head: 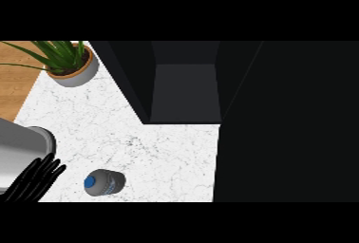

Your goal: Pick up the bottled water, place it into the cabinet and close the cabinet

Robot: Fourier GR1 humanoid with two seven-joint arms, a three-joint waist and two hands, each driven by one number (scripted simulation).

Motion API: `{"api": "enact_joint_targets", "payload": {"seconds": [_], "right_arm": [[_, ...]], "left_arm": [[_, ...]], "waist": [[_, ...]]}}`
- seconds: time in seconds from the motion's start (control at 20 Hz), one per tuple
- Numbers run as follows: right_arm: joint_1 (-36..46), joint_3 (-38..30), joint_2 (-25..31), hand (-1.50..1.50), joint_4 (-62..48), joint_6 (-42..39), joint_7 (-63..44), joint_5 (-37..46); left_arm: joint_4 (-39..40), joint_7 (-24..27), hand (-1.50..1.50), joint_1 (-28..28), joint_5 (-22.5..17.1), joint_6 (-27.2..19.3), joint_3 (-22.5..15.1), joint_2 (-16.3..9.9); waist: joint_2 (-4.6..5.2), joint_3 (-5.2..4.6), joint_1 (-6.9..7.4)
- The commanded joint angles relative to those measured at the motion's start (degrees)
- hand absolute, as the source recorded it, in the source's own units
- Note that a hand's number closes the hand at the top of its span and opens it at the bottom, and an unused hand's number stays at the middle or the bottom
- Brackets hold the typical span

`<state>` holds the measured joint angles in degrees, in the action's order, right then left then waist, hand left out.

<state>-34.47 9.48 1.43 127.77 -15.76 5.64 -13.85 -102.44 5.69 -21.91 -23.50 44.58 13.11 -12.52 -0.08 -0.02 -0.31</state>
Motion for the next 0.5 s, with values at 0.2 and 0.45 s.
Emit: {"api": "enact_joint_targets", "payload": {"seconds": [0.2, 0.45], "right_arm": [[-1.56, 4.46, -1.37, -1.50, 0.18, 1.35, 3.15, 4.80], [1.78, -0.82, 0.74, -1.50, -1.90, -0.58, 1.01, -1.08]], "left_arm": [[13.11, 3.14, -1.50, 9.81, 4.58, 1.98, 3.11, -1.67], [24.50, 11.11, -1.50, 13.99, 16.12, 0.52, 0.51, 1.64]], "waist": [[0.03, 0.00, -0.11], [0.10, -0.01, -0.03]]}}
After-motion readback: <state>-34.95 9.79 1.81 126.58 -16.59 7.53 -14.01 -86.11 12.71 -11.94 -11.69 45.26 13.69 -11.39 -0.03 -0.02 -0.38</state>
